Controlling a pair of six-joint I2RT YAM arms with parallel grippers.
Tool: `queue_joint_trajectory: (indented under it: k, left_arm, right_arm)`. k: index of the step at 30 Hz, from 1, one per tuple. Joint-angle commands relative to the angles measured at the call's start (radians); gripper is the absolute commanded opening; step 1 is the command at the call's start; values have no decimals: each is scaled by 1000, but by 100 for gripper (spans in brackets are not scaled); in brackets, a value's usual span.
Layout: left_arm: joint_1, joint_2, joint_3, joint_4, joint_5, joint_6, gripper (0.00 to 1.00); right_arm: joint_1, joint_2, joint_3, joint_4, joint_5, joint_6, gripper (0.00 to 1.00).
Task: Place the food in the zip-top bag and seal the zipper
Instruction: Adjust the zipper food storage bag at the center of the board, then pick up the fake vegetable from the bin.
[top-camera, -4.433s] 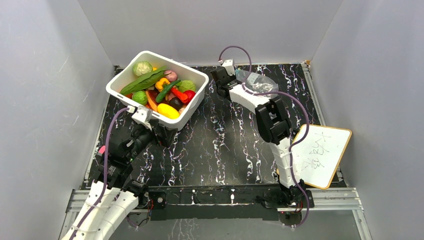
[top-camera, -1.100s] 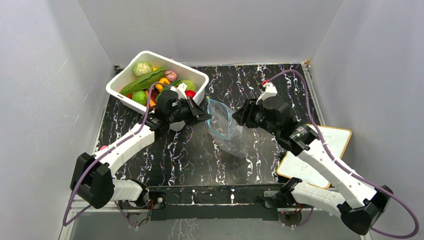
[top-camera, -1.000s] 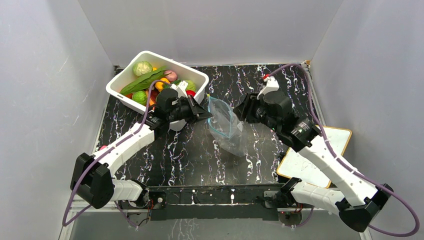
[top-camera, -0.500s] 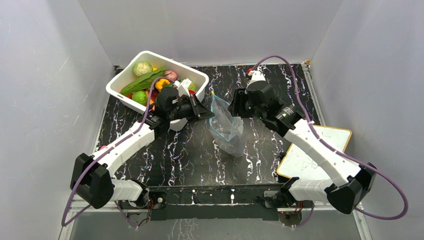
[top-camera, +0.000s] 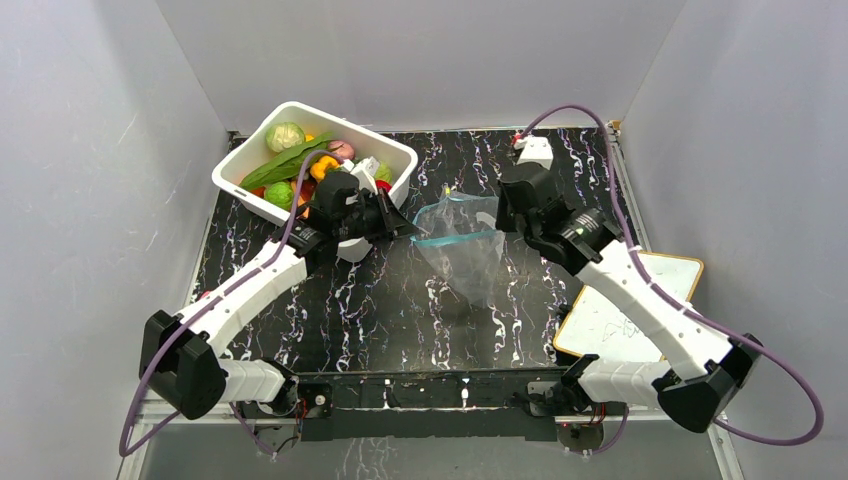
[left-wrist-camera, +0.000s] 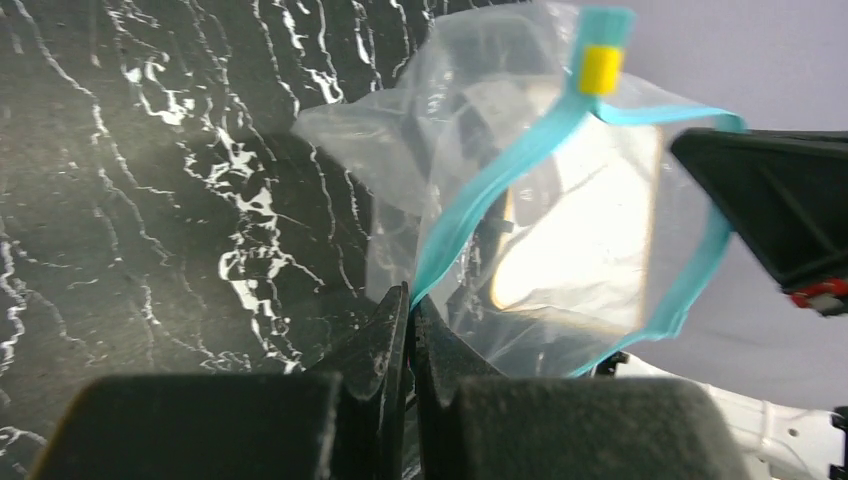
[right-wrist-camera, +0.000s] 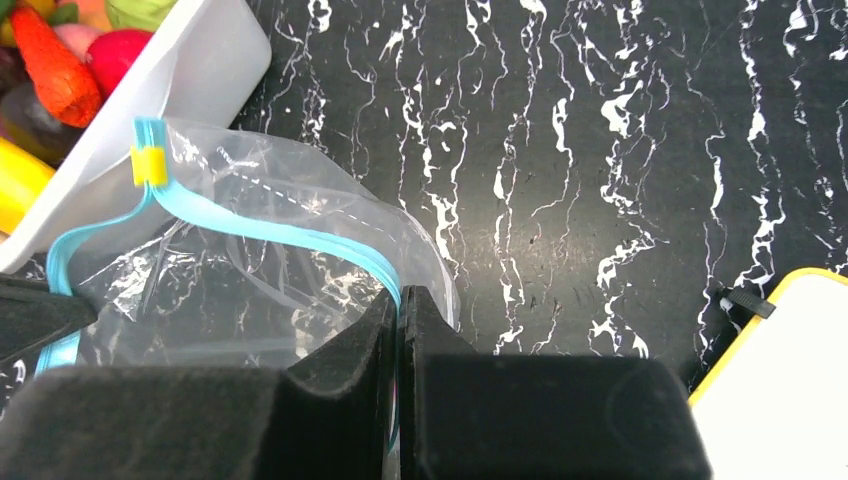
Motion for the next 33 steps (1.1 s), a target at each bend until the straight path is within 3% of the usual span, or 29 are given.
queue_joint_trajectory:
  k: [1,3,6,10,14,16,22,28,29,33]
  left_arm:
    - [-3,-51,47,-61,-69,82,0]
    - [-2,-48,43,-19,-17,76,4]
    - [-3,-36,59,-14,21,86,40]
    - [-2,-29,116,-119,-13,170,58]
    - [-2,-47,177,-259,-198,251,87]
    - [-3,-51,210,-326,-311,284,94]
    - [13,-7,295,-437,-549,359,95]
    - [79,101,348,-422,-588,328,77]
    - [109,139,381,-433,-591,293,69]
    - [138,186,384,-367,-593,237,60]
  right_arm:
    - [3,-78,28,51,19,-15,0]
    - [3,-97,-9,106,-49,-7,0]
    - [2,-101,-28,132,-71,3,0]
    - [3,-85,-16,119,-51,-7,0]
    - [4,-77,-27,122,-51,-17,0]
    - [4,-79,-37,125,-59,-17,0]
    - [3,-109,-74,159,-106,-19,0]
    - [3,-124,-83,167,-142,-36,0]
    - [4,-131,-83,172,-149,-41,0]
    - [3,-143,-91,197,-193,-48,0]
